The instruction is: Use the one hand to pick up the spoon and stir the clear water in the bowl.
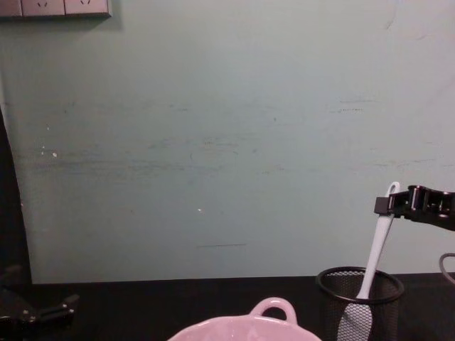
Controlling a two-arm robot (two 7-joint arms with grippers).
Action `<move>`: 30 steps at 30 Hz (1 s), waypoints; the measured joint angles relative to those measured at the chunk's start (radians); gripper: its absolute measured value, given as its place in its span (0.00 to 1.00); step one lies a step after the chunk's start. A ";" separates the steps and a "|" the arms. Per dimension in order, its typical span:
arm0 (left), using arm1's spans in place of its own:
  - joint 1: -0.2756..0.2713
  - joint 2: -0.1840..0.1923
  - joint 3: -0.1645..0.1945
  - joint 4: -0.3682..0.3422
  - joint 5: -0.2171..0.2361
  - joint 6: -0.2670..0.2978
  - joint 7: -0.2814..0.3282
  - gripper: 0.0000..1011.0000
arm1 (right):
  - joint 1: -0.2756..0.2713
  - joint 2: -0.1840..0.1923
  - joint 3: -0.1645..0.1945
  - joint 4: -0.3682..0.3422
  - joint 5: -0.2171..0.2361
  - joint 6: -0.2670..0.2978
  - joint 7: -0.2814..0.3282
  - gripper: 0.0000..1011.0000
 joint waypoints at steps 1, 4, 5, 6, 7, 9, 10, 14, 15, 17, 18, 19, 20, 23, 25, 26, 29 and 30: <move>0.000 0.000 0.000 0.000 0.000 0.000 0.000 1.00 | -0.001 0.001 -0.001 -0.002 -0.004 -0.002 0.000 0.12; 0.000 0.000 0.000 0.000 0.000 0.000 0.000 1.00 | -0.008 0.014 -0.008 -0.032 -0.033 -0.014 -0.001 0.12; 0.000 0.000 0.000 0.000 0.000 0.000 0.000 1.00 | -0.011 0.016 -0.009 -0.040 -0.039 -0.015 -0.002 0.12; 0.000 0.000 0.000 0.000 0.000 0.000 0.000 1.00 | -0.013 0.019 -0.009 -0.049 -0.045 -0.015 -0.006 0.12; 0.000 0.000 0.000 0.000 0.000 0.000 0.000 1.00 | -0.017 0.023 -0.008 -0.065 -0.054 -0.015 -0.012 0.12; 0.000 0.000 0.000 0.000 0.000 0.000 0.000 1.00 | -0.021 0.027 -0.007 -0.080 -0.061 -0.010 -0.019 0.12; 0.000 0.000 0.000 0.000 0.000 0.000 0.000 1.00 | -0.023 0.029 -0.006 -0.089 -0.065 -0.006 -0.023 0.12; 0.000 0.000 0.000 0.000 0.000 0.000 0.000 1.00 | -0.027 0.042 -0.001 -0.139 -0.086 0.025 -0.050 0.12; 0.000 0.000 0.000 0.000 0.000 0.000 0.000 1.00 | -0.027 0.045 0.001 -0.149 -0.089 0.031 -0.054 0.12; 0.000 0.000 0.000 0.000 0.000 0.000 0.000 1.00 | -0.025 0.053 0.005 -0.175 -0.096 0.050 -0.064 0.12; 0.000 0.000 0.000 0.000 0.000 0.000 0.000 1.00 | -0.024 0.055 0.006 -0.186 -0.098 0.058 -0.068 0.12; 0.000 0.000 0.000 0.000 0.000 0.000 0.000 1.00 | -0.022 0.058 0.008 -0.193 -0.098 0.068 -0.070 0.12; 0.000 0.000 0.000 0.000 0.000 0.000 0.000 1.00 | -0.020 0.061 0.011 -0.203 -0.097 0.078 -0.071 0.12; 0.000 0.000 0.000 0.000 0.000 0.000 0.000 1.00 | -0.008 0.074 0.022 -0.239 -0.089 0.115 -0.080 0.12; 0.000 0.000 0.000 0.000 0.000 0.000 0.000 1.00 | 0.004 0.084 0.030 -0.266 -0.078 0.138 -0.084 0.12; 0.000 0.000 0.000 0.000 0.000 0.000 0.000 1.00 | 0.007 0.086 0.032 -0.273 -0.074 0.145 -0.084 0.12; 0.000 0.000 0.000 0.000 0.000 0.000 0.000 1.00 | 0.021 0.095 0.037 -0.301 -0.053 0.171 -0.084 0.12; 0.000 0.000 0.000 0.000 0.000 0.000 0.000 1.00 | 0.025 0.097 0.038 -0.306 -0.047 0.176 -0.083 0.12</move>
